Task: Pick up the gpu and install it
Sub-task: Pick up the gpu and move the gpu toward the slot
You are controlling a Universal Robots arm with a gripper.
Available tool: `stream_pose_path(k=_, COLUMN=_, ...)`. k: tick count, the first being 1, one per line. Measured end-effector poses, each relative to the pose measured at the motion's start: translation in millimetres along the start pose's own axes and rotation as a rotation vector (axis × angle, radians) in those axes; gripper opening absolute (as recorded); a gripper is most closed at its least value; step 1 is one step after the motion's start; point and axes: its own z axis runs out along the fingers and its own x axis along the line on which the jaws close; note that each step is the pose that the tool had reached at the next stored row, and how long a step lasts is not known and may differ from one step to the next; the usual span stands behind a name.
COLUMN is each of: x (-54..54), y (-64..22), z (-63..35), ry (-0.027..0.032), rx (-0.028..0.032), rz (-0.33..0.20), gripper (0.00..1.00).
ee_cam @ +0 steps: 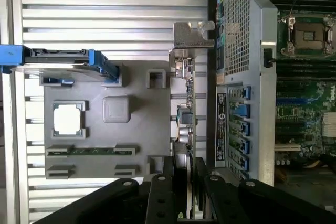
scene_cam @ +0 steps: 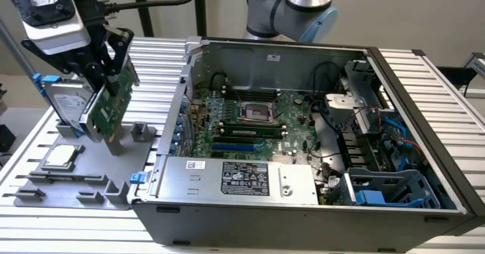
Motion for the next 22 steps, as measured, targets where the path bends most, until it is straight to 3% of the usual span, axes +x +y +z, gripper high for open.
stream_pose_path(k=10, x=-39.7, y=2.4, z=-42.4, ry=0.0152, rx=-0.0005, rz=-0.006, gripper=0.27)
stream_pose_path(k=15, x=-62.8, y=3.6, z=-61.6, ry=0.0282, rx=-0.0003, rz=-0.007, gripper=0.27)
stream_pose_path(k=19, x=-81.6, y=4.4, z=-69.0, ry=0.0376, rx=-0.0001, rz=-0.007, gripper=0.27)
stream_pose_path(k=22, x=-95.3, y=4.7, z=-68.7, ry=0.0393, rx=-0.0001, rz=-0.007, gripper=0.27)
